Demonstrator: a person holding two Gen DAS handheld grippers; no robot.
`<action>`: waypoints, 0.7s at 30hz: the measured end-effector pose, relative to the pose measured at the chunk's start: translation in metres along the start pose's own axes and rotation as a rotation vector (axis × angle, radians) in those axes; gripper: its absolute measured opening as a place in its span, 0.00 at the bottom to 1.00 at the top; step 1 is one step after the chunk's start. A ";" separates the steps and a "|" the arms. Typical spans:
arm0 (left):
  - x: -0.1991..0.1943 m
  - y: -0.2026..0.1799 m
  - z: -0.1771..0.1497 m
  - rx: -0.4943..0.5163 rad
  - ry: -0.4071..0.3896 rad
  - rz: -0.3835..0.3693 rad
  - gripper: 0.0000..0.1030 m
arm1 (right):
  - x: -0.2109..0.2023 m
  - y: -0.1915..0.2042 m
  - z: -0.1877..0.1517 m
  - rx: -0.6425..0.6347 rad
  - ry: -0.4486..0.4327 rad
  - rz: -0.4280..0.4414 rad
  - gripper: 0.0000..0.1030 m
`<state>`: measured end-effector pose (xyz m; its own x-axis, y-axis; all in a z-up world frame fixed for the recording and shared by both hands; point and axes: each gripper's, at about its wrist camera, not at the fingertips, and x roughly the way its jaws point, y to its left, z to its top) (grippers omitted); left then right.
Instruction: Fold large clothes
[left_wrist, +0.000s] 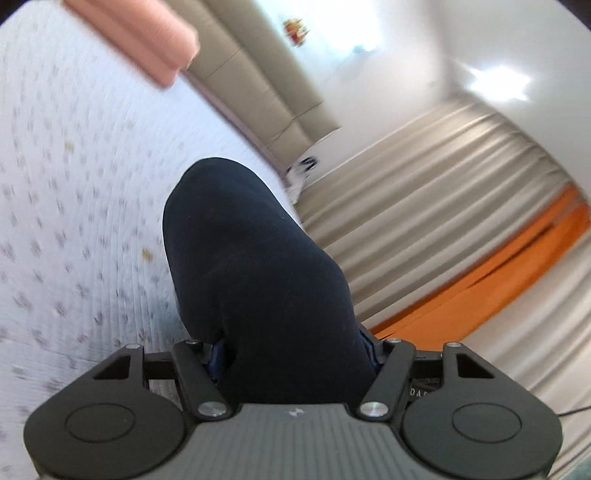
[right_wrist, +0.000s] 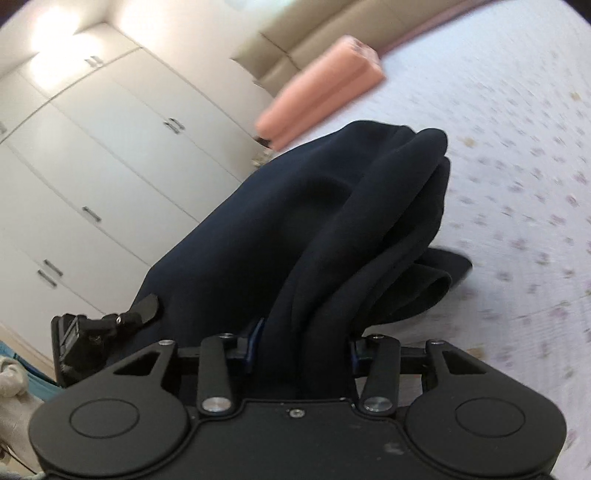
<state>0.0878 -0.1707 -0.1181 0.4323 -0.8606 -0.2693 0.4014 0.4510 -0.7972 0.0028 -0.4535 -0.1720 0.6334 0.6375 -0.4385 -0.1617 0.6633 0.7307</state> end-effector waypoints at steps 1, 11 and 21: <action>-0.013 -0.006 0.001 0.008 -0.006 -0.007 0.65 | -0.003 0.018 -0.005 -0.019 -0.010 0.001 0.53; -0.130 -0.004 -0.047 -0.047 -0.014 -0.016 0.66 | 0.005 0.141 -0.082 -0.137 0.027 -0.061 0.53; -0.136 0.106 -0.166 -0.239 0.029 0.095 0.76 | 0.070 0.078 -0.186 -0.086 0.180 -0.159 0.73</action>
<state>-0.0621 -0.0451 -0.2557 0.4340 -0.8253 -0.3614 0.1566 0.4641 -0.8718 -0.1060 -0.2837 -0.2431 0.5121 0.5769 -0.6364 -0.1394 0.7869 0.6011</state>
